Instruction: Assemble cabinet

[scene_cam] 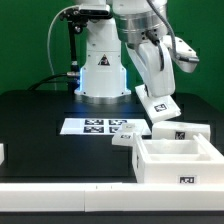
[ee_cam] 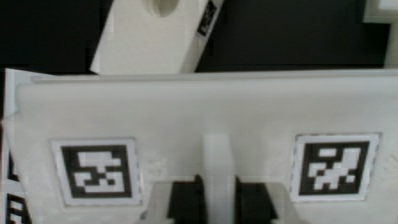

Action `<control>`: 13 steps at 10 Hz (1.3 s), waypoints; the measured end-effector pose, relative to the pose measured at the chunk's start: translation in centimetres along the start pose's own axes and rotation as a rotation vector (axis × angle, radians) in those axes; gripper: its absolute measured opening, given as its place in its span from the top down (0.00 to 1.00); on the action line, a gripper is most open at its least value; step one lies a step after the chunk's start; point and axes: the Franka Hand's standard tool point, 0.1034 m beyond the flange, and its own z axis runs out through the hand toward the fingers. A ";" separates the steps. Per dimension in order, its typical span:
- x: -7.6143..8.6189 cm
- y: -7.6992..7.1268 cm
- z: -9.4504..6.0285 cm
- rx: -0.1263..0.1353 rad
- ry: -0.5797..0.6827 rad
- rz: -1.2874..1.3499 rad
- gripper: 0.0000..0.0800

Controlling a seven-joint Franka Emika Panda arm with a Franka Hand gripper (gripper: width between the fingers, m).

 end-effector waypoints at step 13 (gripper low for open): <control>-3.2 -0.2 1.4 -0.018 0.234 -0.035 0.92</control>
Offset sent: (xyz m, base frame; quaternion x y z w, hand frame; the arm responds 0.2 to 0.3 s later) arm 0.0000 0.0000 0.0000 0.0000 0.0000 0.0000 1.0000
